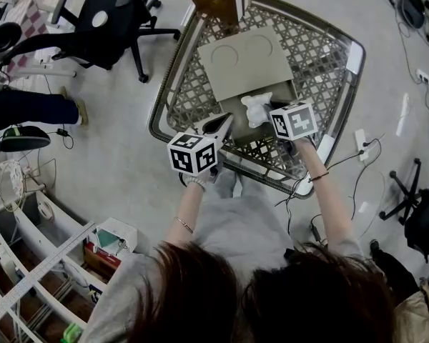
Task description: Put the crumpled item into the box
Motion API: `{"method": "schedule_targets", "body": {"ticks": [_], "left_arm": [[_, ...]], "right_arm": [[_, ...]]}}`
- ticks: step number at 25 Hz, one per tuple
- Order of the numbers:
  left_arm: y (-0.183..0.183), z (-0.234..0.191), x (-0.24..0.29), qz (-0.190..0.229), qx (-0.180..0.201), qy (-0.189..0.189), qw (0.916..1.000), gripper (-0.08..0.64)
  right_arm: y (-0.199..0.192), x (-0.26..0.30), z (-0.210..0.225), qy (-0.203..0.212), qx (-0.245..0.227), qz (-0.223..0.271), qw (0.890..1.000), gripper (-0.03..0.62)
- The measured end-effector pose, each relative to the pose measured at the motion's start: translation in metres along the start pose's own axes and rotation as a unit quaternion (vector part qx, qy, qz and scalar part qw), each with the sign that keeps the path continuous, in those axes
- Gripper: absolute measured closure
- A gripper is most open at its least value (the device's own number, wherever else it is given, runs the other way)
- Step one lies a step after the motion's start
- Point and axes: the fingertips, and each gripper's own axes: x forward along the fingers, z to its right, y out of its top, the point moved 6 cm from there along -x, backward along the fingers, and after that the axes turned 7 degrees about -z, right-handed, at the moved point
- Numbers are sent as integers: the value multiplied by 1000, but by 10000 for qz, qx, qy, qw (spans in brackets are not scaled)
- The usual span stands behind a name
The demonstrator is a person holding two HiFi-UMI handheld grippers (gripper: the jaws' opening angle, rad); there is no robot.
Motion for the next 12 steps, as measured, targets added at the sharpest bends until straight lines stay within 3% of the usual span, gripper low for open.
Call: {"method": "schedule_targets", "body": {"ticks": [12], "left_arm": [[1,4,0,22,5,-57,10000,543]], "right_arm": [[3,-5,0,-79,172,200,9996,442]]}}
